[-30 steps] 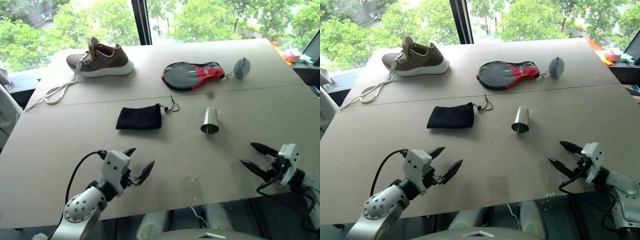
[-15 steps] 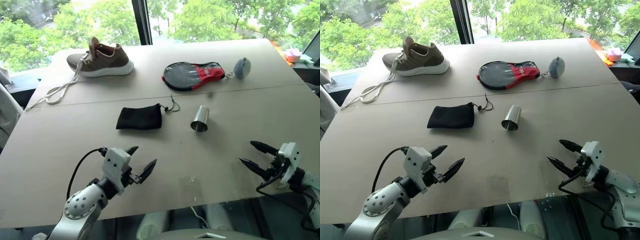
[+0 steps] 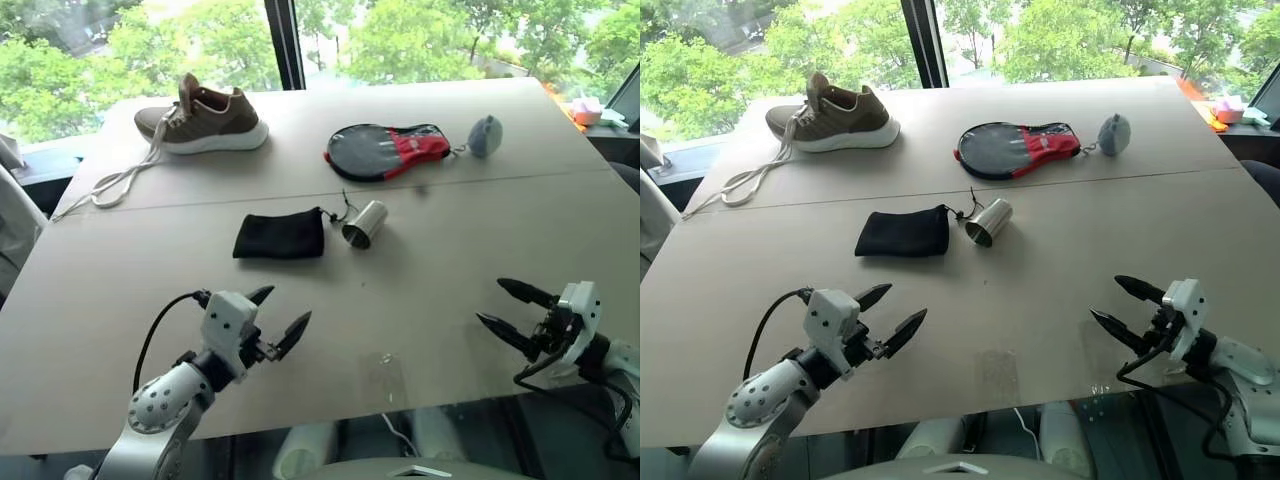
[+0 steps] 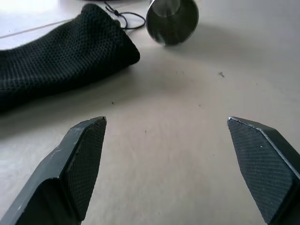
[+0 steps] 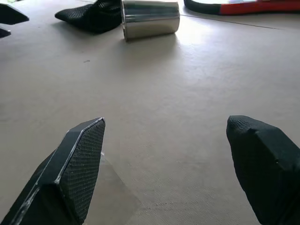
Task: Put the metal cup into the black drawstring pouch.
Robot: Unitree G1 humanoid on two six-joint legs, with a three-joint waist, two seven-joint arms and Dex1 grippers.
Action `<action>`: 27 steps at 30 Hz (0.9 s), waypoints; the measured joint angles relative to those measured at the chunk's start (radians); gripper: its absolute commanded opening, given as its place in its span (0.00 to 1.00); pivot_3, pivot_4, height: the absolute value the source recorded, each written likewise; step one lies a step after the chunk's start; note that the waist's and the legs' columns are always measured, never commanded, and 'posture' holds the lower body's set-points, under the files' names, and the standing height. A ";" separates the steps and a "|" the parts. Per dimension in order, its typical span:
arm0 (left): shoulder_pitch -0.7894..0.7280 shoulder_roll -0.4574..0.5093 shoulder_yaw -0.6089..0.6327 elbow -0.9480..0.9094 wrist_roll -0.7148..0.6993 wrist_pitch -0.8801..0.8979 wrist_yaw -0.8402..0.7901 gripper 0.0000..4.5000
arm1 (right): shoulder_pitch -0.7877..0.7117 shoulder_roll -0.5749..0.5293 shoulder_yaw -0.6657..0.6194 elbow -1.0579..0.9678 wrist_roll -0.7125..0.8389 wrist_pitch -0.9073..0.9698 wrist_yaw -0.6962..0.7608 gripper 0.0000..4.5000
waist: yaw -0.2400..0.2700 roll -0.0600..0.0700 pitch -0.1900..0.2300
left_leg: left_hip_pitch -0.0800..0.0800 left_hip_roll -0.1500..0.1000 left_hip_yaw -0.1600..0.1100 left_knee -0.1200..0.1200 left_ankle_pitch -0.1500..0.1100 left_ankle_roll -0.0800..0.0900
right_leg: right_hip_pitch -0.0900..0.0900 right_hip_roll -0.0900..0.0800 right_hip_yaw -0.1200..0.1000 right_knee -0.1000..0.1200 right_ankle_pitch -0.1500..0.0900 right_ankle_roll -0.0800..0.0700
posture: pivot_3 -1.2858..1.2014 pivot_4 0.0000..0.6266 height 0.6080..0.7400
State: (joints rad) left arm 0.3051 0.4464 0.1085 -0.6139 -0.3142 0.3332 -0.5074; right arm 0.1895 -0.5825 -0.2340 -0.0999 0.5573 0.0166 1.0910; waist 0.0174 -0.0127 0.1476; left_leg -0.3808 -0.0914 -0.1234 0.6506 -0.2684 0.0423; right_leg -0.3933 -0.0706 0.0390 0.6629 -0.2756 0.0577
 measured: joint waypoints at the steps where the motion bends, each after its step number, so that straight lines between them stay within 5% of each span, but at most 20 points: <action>1: -0.023 0.000 0.000 0.000 0.002 0.006 0.012 0.95 | 0.000 -0.001 0.000 -0.014 0.009 0.005 0.008 0.93 | -0.001 0.000 0.000 | 0.000 0.000 0.000 0.000 0.000 0.000 | 0.000 0.000 0.000 0.000 0.000 0.000 | 0.52 0.24 1.00; 7: -0.326 -0.017 -0.031 0.044 0.060 0.156 0.135 0.95 | -0.014 0.009 0.010 -0.092 0.080 0.027 0.045 0.93 | -0.001 0.000 0.000 | 0.000 -0.001 -0.001 0.001 0.002 -0.003 | 0.000 0.000 -0.001 0.000 0.001 0.001 | 0.52 0.24 1.00; 16: -0.726 -0.078 -0.303 0.258 0.252 0.549 0.307 0.95 | -0.034 0.019 0.022 -0.076 0.078 0.016 0.050 0.93 | -0.003 -0.002 0.000 | -0.001 -0.001 0.000 0.001 0.003 -0.004 | -0.001 0.001 -0.001 0.000 0.001 0.002 | 0.52 0.24 1.00; 27: -0.730 -0.095 -0.339 0.264 0.362 0.776 0.393 0.95 | -0.022 0.024 0.020 -0.041 0.072 -0.009 0.059 0.93 | -0.002 -0.002 0.000 | -0.001 -0.001 0.001 0.001 0.003 -0.004 | -0.002 0.001 0.002 0.001 0.001 0.002 | 0.52 0.24 1.00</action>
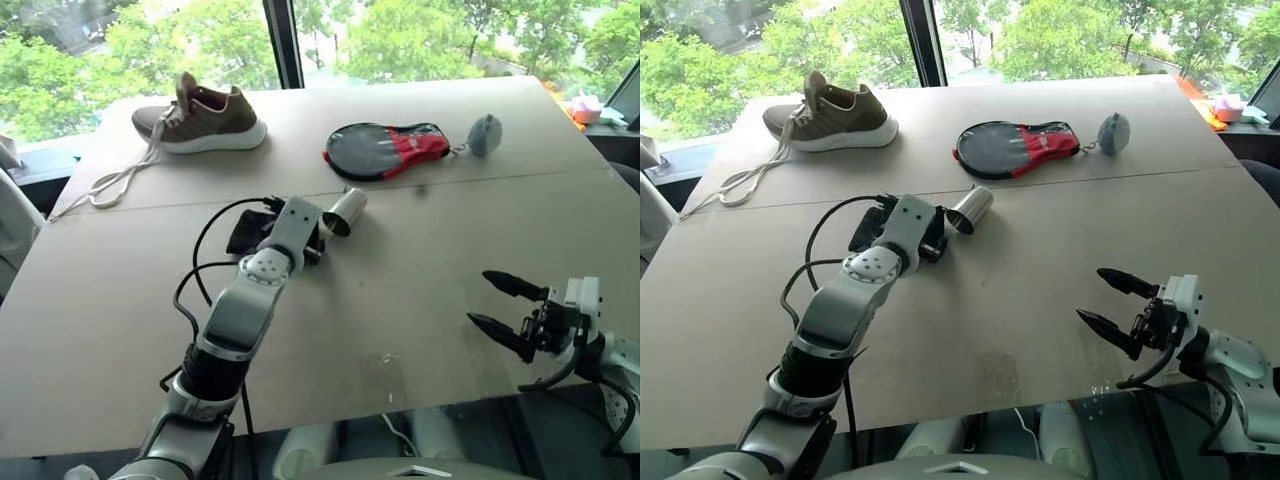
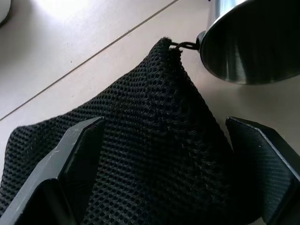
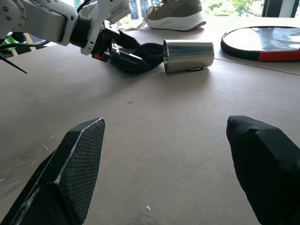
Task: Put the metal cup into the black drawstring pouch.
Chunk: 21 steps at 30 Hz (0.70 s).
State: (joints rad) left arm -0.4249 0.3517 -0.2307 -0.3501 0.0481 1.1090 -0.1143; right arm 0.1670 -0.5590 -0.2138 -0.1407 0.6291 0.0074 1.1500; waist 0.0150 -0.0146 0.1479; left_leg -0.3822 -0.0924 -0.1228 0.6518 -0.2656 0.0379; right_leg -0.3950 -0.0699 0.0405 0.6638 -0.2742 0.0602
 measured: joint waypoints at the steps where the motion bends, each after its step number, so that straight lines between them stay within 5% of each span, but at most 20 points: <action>1: 0.001 -0.007 0.003 0.000 0.003 0.000 0.004 0.95 | 0.000 0.000 0.000 0.005 -0.002 -0.004 0.000 0.93 | 0.000 0.000 0.000 | 0.000 0.000 0.000 0.000 0.000 0.000 | 0.000 0.000 0.000 0.000 0.000 0.000 | 0.52 0.24 1.00; 3: 0.001 -0.011 0.011 0.000 0.013 0.000 0.015 0.95 | -0.002 0.000 0.000 0.011 -0.002 -0.013 0.001 0.93 | 0.000 0.000 0.000 | 0.000 0.000 0.000 0.000 0.000 0.000 | 0.000 0.000 0.000 0.000 0.000 0.000 | 0.52 0.24 1.00; 5: 0.001 -0.014 0.025 0.000 0.023 -0.002 0.027 0.83 | -0.006 0.000 0.000 0.018 -0.003 -0.014 0.001 0.93 | 0.000 0.000 0.000 | 0.000 0.000 0.000 0.000 0.000 0.000 | 0.000 0.000 0.000 0.000 0.000 0.000 | 0.52 0.24 1.00; 14: 0.000 -0.005 0.089 0.005 0.068 -0.037 0.068 0.02 | -0.018 0.026 0.007 0.031 -0.015 -0.020 0.001 0.93 | 0.000 0.000 0.000 | 0.000 0.000 0.000 0.000 0.000 0.000 | 0.000 0.000 0.000 0.000 0.000 0.000 | 0.52 0.24 1.00; 21: 0.001 0.019 0.116 0.027 0.078 -0.082 0.063 0.02 | -0.037 0.037 0.023 0.028 -0.043 -0.018 -0.017 0.93 | -0.002 0.000 0.000 | 0.000 0.000 0.000 0.000 0.000 0.000 | 0.000 0.000 0.000 0.001 0.000 0.000 | 0.52 0.24 1.00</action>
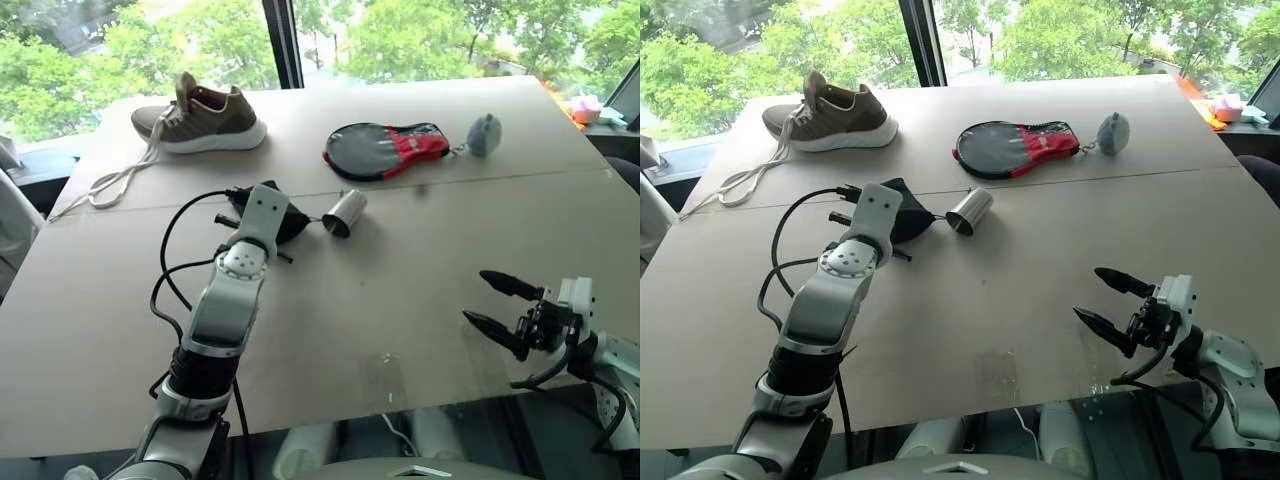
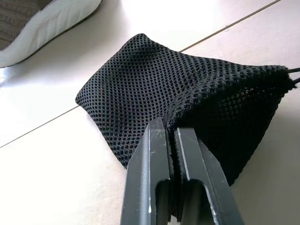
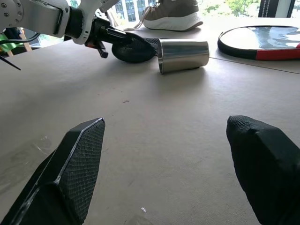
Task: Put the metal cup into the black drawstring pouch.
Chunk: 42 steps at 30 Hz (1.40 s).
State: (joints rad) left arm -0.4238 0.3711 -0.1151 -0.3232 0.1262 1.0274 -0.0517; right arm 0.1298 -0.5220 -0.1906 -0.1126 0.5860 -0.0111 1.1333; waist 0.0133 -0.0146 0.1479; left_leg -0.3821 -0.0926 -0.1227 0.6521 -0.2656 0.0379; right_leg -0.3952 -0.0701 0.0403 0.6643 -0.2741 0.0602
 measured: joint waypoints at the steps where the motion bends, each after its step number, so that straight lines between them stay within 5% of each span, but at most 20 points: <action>1: 0.000 0.000 0.008 0.001 -0.001 -0.008 -0.005 0.02 | -0.010 0.006 0.009 -0.006 -0.010 0.001 -0.015 0.93 | -0.001 0.000 0.000 | 0.000 0.000 0.000 0.000 0.000 0.000 | 0.000 0.000 0.000 0.000 0.000 0.000 | 0.52 0.24 1.00; 7: -0.060 -0.162 0.235 0.015 -0.146 0.022 -0.045 0.02 | -0.244 0.129 0.232 -0.141 -0.253 0.138 -0.309 0.93 | -0.002 -0.001 0.000 | -0.001 0.000 0.000 0.002 0.000 0.000 | -0.002 0.000 -0.003 0.002 0.000 0.000 | 0.52 0.24 1.00; 14: -0.063 -0.186 0.313 0.016 -0.247 0.064 -0.084 0.02 | -0.513 0.298 0.461 -0.038 -0.567 0.379 -0.618 0.93 | -0.008 -0.002 -0.001 | -0.003 -0.001 0.000 0.003 0.001 -0.001 | -0.004 0.000 -0.005 0.001 0.000 0.000 | 0.52 0.24 1.00; 19: -0.041 -0.170 0.316 0.006 -0.272 0.076 -0.095 0.02 | -0.638 0.467 0.481 0.179 -0.620 0.470 -0.774 0.93 | -0.015 -0.002 -0.001 | -0.004 -0.001 -0.001 0.002 0.001 -0.002 | -0.006 0.000 -0.005 0.002 0.000 0.000 | 0.52 0.24 1.00; 31: 0.009 -0.144 0.346 -0.027 -0.308 0.077 -0.096 0.02 | -0.774 0.591 0.372 0.463 -0.611 0.378 -0.920 0.93 | -0.049 -0.002 -0.001 | -0.003 0.000 0.000 0.001 0.002 -0.003 | -0.008 0.001 -0.003 0.006 0.000 0.000 | 0.52 0.24 1.00; 35: 0.019 -0.132 0.348 -0.035 -0.327 0.077 -0.105 0.00 | -0.808 0.625 0.331 0.564 -0.599 0.297 -0.967 0.67 | -0.055 -0.002 -0.001 | -0.003 0.000 0.001 0.001 0.002 -0.003 | -0.009 0.002 -0.002 0.007 0.000 0.000 | 0.52 0.24 1.00; 41: 0.018 -0.119 0.381 -0.038 -0.349 0.076 -0.109 0.00 | -0.826 0.620 0.329 0.673 -0.606 0.165 -0.963 0.03 | -0.056 -0.002 -0.001 | -0.003 0.000 0.001 0.001 0.002 -0.003 | -0.009 0.002 -0.001 0.007 0.000 0.000 | 0.52 0.24 1.00; 42: 0.015 -0.117 0.392 -0.038 -0.361 0.075 -0.115 0.00 | -0.826 0.615 0.328 0.676 -0.603 0.152 -0.951 0.01 | -0.056 -0.002 -0.001 | -0.003 0.000 0.001 0.001 0.002 -0.003 | -0.009 0.002 -0.001 0.007 0.000 0.000 | 0.52 0.24 1.00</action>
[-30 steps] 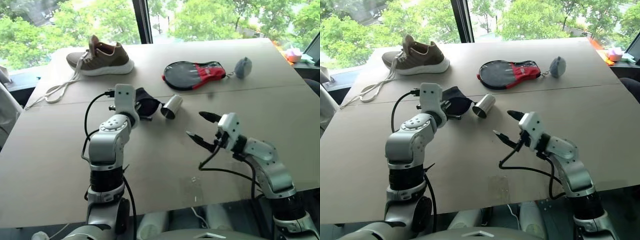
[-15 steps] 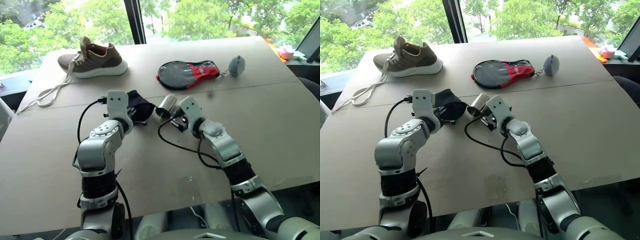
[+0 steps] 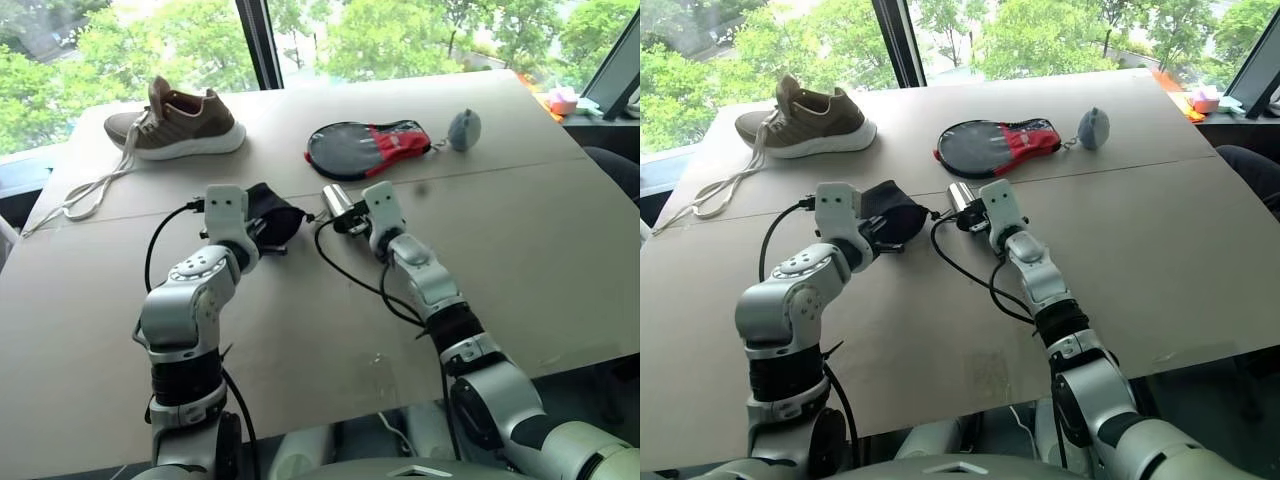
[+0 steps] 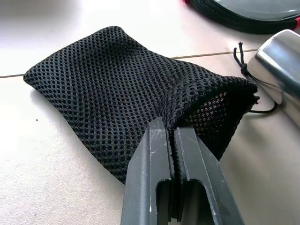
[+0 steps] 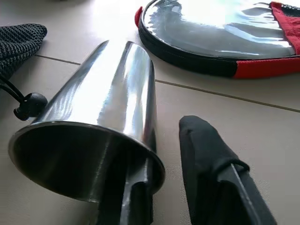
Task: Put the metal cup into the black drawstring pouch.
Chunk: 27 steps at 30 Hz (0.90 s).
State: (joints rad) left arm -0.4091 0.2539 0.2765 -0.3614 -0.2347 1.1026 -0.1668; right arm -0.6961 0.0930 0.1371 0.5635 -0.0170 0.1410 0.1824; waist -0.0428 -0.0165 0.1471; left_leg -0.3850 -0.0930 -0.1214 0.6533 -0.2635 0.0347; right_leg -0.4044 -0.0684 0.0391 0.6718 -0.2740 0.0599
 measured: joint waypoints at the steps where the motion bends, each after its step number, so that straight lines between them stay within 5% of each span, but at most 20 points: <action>1: -0.003 0.000 0.009 0.000 -0.013 -0.001 -0.006 0.00 | 0.000 -0.008 -0.001 -0.002 0.006 -0.004 0.017 0.01 | 0.001 0.000 0.000 | 0.000 0.000 0.000 0.000 0.000 0.000 | 0.000 0.000 0.000 0.000 0.000 0.000 | 0.52 0.24 1.00; 7: -0.033 -0.011 0.079 -0.001 -0.145 0.005 -0.068 0.00 | 0.059 -0.086 -0.042 -0.219 0.116 0.009 0.164 0.01 | 0.002 0.000 0.000 | -0.001 0.000 0.000 0.000 0.000 0.000 | 0.000 0.000 0.000 -0.001 0.000 0.000 | 0.52 0.24 1.00; 15: -0.110 -0.010 0.127 0.051 -0.273 0.039 -0.088 0.00 | 0.186 -0.278 -0.067 -0.743 0.483 0.383 0.442 0.01 | -0.001 0.000 0.000 | -0.002 0.001 0.000 0.000 0.000 0.000 | -0.001 0.000 0.001 0.001 0.000 0.000 | 0.52 0.24 1.00; 27: -0.128 -0.017 0.096 0.043 -0.429 0.132 -0.119 0.00 | 0.185 -0.311 0.105 -0.704 0.306 0.429 0.370 0.01 | 0.007 0.000 0.000 | -0.006 0.000 0.000 0.001 0.000 0.000 | -0.006 -0.001 0.001 0.001 0.000 0.000 | 0.52 0.24 1.00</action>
State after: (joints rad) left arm -0.5370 0.2368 0.3726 -0.3183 -0.6640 1.2343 -0.2855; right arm -0.5110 -0.2181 0.2420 -0.1409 0.2889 0.5698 0.5526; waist -0.0359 -0.0170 0.1470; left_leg -0.3913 -0.0930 -0.1214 0.6545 -0.2635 0.0347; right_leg -0.4100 -0.0692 0.0397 0.6725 -0.2740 0.0600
